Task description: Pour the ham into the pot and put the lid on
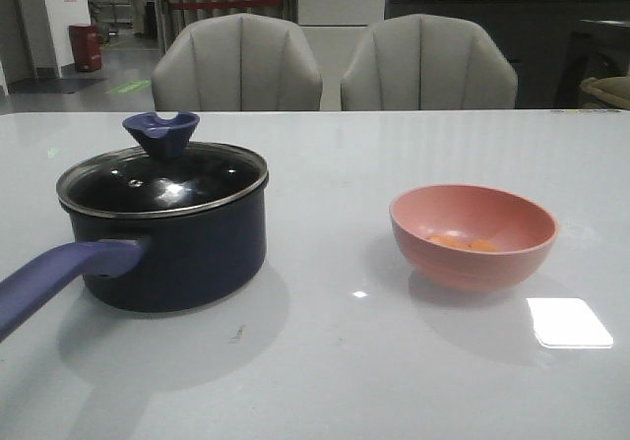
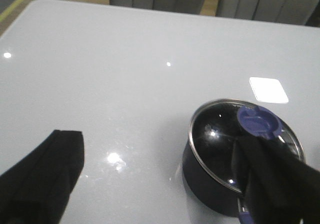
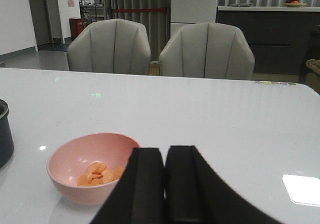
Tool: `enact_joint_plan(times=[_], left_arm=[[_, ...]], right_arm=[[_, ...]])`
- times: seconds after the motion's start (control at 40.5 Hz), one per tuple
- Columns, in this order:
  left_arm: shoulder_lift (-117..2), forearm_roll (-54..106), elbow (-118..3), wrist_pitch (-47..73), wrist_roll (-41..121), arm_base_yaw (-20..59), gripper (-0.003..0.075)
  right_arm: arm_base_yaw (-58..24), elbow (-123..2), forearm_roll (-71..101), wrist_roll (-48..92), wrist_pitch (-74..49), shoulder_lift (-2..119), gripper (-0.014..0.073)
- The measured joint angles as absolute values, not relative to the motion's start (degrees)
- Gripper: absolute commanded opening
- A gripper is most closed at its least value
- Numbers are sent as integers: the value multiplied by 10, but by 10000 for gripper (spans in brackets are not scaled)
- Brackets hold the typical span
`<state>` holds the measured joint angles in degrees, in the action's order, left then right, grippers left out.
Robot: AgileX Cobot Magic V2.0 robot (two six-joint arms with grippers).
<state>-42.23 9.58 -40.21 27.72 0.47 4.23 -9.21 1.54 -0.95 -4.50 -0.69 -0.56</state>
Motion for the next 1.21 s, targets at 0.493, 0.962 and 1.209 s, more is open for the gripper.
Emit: enact_joint_plan(times=[0.493, 0.962, 1.209], left_arm=[[-750, 97, -634, 360, 5, 204, 637], [-986, -8, -861, 518, -133, 267, 637], [-1049, -43, -928, 575, -197, 270, 637]], right_arm=[[-92, 15, -9, -45, -7, -6, 147], [-92, 15, -9, -45, -7, -6, 147], [-92, 15, -9, -45, -7, -6, 147]])
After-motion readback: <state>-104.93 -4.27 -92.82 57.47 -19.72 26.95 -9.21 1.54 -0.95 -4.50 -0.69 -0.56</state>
